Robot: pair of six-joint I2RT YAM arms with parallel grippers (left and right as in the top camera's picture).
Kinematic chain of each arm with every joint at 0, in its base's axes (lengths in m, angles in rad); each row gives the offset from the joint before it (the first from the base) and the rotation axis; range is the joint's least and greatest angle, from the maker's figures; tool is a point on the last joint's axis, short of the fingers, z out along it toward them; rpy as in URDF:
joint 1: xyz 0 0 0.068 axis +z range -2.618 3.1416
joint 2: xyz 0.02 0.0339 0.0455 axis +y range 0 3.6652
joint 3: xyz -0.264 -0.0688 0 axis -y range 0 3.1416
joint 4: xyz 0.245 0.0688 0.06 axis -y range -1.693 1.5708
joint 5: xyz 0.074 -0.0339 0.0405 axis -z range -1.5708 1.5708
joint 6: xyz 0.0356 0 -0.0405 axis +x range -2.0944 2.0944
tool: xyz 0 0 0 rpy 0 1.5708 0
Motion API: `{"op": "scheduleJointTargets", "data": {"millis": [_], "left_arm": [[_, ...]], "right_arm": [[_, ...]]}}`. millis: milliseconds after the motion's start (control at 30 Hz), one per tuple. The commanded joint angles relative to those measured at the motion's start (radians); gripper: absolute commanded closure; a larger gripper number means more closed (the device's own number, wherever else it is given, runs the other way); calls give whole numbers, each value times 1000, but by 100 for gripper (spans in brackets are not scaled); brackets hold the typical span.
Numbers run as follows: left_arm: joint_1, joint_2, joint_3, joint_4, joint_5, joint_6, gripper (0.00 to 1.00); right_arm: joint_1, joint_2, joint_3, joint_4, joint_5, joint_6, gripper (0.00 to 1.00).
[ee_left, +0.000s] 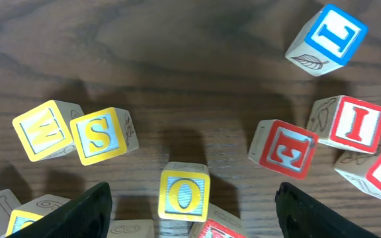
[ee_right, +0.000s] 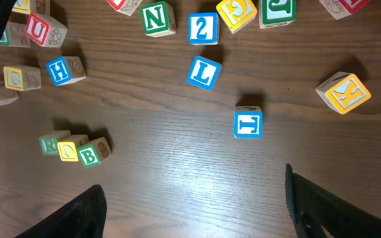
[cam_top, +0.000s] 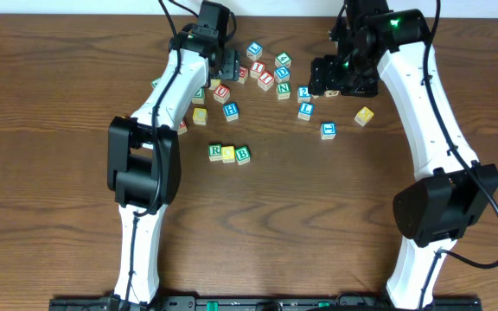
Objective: Spell out ROBOT
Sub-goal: 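Grasp a second yellow O block with the left gripper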
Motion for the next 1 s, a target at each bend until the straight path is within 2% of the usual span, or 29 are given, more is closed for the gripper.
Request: {"op": "scheduleJointTargets", "data": {"millis": [0,133,367,633,667,800,967], "left_arm": [[5,35,25,14,-17,-2,22],[6,61,24,17,-13,-21,23],[4,70,11,20,-13,-30,33],[4,104,9,18,-13,-35,34],[4,104,9,17,-13,-35,38],[4,115,7,16,-13,-35,41],[5,116,3,19,-14,-35,53]], "right_arm": [[4,-5,17,-10,4,-16,18],[4,-5,17,-14,4,-24,18],[4,-5,17,-18,4,-23,18],[4,-5,16,-21,4,-23,16],[4,-5,16,-21,4,-23,16],[4,-5,16,-22,4,-23,16],[4,-5,15,-20,5,-23,16]]}}
